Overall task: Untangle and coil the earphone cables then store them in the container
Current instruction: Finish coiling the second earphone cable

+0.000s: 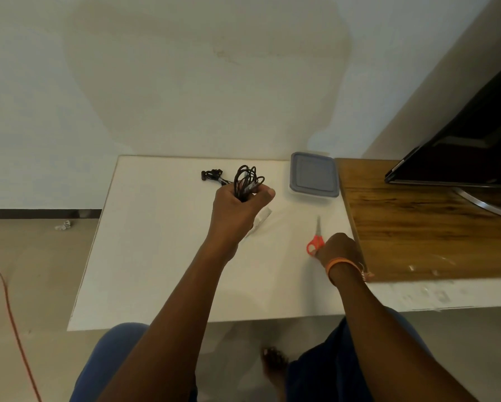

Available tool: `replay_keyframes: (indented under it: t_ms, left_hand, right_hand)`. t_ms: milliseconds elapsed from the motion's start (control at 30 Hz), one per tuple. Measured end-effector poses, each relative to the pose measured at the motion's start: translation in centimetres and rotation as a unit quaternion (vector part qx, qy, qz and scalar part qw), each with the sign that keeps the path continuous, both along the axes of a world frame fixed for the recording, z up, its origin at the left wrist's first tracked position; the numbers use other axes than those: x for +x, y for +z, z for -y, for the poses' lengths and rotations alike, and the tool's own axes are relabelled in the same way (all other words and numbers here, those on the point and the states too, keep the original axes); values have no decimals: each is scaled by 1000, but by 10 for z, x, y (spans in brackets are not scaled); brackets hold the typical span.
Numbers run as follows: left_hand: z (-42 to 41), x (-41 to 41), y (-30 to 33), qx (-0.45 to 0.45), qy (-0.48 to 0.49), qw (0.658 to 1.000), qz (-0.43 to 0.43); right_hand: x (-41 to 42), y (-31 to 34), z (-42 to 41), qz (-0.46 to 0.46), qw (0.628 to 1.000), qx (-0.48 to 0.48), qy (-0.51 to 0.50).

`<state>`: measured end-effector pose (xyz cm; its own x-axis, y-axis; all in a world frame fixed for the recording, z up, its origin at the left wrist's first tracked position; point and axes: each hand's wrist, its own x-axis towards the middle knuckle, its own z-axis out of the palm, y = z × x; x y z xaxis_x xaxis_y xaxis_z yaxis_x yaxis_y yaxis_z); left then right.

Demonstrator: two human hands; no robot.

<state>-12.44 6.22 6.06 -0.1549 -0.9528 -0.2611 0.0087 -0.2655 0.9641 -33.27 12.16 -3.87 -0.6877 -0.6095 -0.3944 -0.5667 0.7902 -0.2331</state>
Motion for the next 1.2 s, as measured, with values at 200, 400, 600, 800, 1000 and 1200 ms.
replay_keyframes:
  t_ms: [200, 400, 600, 800, 1000, 1200]
  left_hand:
    - [1, 4, 0, -24, -17, 999, 28]
    - [4, 7, -4, -31, -29, 999, 33]
    - [6, 6, -4, -34, -37, 998, 24]
    - [6, 9, -4, -19, -28, 999, 24]
    - [7, 9, -3, -21, -30, 999, 32]
    - [8, 11, -3, -20, -37, 998, 43]
  right_hand:
    - [2, 1, -1, -11, 998, 3, 59]
    - [0, -6, 2, 73, 991, 31, 107]
    - [10, 10, 0, 357, 930, -80, -23]
    - [14, 11, 2, 259, 960, -74, 80]
    - [22, 38, 0, 250, 949, -97, 168]
    - [24, 40, 0, 229, 945, -78, 221]
